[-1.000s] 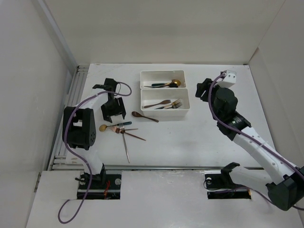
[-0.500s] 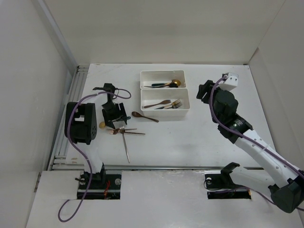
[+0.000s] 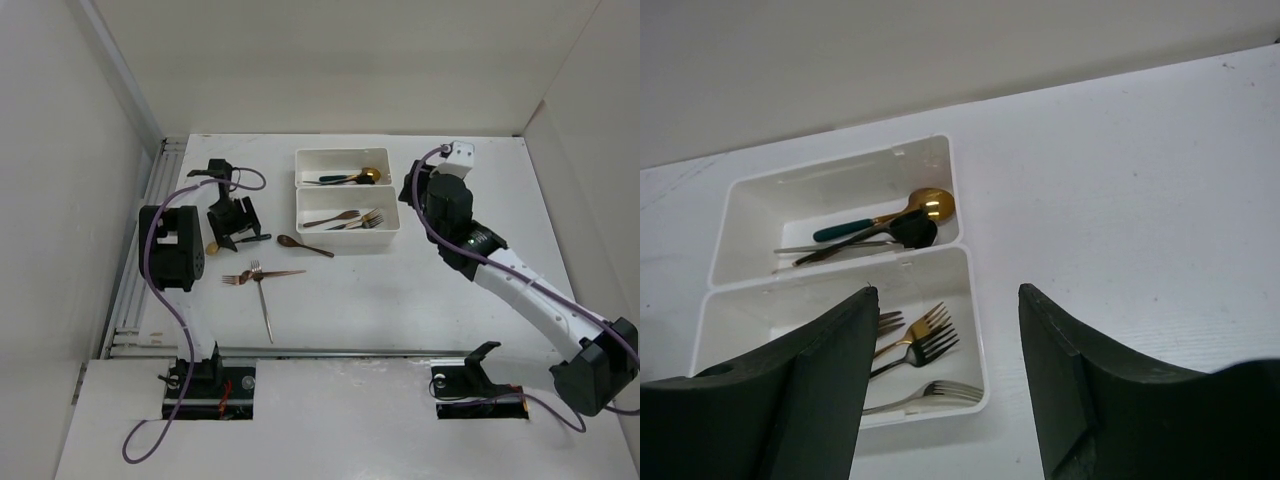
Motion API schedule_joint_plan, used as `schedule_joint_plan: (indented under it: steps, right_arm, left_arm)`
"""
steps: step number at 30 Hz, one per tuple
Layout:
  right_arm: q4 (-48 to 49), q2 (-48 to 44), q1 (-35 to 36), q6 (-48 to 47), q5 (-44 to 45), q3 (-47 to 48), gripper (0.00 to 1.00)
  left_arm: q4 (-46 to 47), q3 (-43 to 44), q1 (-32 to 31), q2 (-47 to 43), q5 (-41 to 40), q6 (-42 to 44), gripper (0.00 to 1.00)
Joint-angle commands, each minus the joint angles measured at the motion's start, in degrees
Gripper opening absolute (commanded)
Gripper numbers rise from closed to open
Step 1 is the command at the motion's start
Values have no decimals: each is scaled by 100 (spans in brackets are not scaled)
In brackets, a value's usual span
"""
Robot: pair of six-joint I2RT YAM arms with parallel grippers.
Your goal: Sort the eating utensils into containers
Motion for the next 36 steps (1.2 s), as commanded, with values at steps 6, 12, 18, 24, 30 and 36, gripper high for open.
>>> schedule_joint_plan:
  steps: [6, 12, 18, 24, 30, 36]
  right_arm:
    - [90, 337, 63, -299, -4, 602, 63]
    - [90, 522, 63, -493, -4, 726, 63]
    - [90, 522, 63, -546, -162, 726, 63]
    - [90, 575, 63, -546, -215, 778, 63]
    - [90, 628, 63, -598, -329, 831, 63]
    - [90, 628, 63, -651, -329, 831, 63]
  left_arm:
    - [524, 391, 255, 408, -745, 157, 67]
    - [1253, 1155, 307, 663, -983, 798, 67]
    - [1115, 1569, 238, 725, -817, 1063, 67]
    - [921, 1367, 184, 523, -544, 414, 67]
    - [1289, 1367, 246, 76, -842, -615, 76]
    - [1843, 1490, 167, -5, -1010, -327, 76]
